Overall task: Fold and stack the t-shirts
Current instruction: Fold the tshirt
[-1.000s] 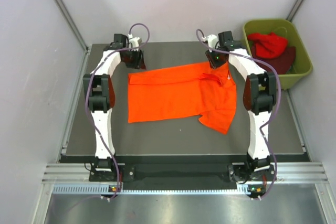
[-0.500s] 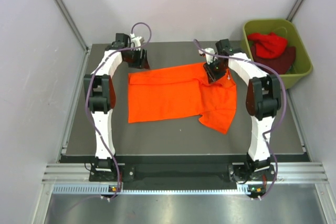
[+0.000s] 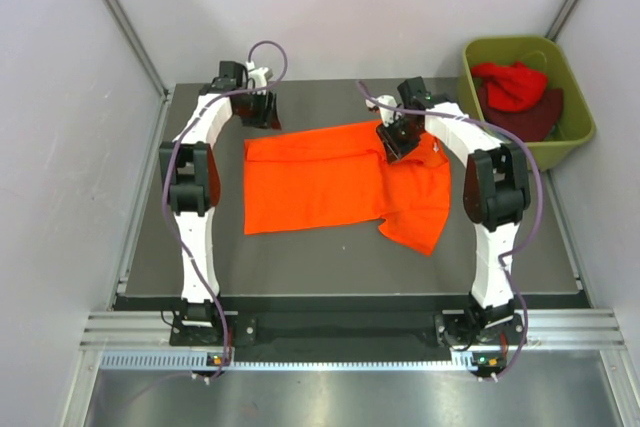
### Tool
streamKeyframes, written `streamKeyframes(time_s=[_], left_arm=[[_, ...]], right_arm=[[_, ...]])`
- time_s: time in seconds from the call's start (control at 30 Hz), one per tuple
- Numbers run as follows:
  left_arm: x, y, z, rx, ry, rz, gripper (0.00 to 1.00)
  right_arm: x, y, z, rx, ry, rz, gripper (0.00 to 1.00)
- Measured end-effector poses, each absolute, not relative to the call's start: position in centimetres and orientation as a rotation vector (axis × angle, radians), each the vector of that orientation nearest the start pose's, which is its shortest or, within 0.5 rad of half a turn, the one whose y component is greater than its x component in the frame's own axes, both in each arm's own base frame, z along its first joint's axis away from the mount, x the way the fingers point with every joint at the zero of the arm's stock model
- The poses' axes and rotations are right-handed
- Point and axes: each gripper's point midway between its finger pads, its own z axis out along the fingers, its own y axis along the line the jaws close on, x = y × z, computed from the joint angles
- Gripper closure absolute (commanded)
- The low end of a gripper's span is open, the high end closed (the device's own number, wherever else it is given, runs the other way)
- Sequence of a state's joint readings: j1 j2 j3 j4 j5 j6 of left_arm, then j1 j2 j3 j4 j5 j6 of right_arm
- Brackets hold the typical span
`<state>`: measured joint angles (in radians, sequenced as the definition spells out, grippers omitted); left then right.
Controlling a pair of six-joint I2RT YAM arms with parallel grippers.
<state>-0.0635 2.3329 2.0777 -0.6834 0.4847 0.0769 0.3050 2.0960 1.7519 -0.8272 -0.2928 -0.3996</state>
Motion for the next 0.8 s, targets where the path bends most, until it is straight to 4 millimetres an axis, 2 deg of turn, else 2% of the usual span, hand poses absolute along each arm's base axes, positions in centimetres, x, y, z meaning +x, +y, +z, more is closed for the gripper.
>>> streamKeyframes(time_s=[0.13,0.27,0.43,0.57,0.8], left_arm=[[54.7,-9.7,8.2,0.365,2.471,-0.528,0.43],[54.4,-6.7,7.2,0.330,2.512,-0.457,0.46],[52.8,-3.7,5.2,0.277,2.598,-0.408,0.55],[52.2,-3.7,4.9,0.274,2.624,-0.419,0.63],[51.9,-4.6,4.9,0.291,2.626,-0.438,0.57]], right_arm=[[43.6,17.4,7.1,-1.009,2.511,0.372,0.69],[43.7,17.4,6.6,-1.010,2.517,0.373,0.69],[44.0,17.5,6.3,-1.010,2.521,0.374,0.69],[44.8,17.8,6.6,-1.005,2.503,0.371,0.69],[45.2,17.9,6.7,-1.004,2.494,0.369,0.69]])
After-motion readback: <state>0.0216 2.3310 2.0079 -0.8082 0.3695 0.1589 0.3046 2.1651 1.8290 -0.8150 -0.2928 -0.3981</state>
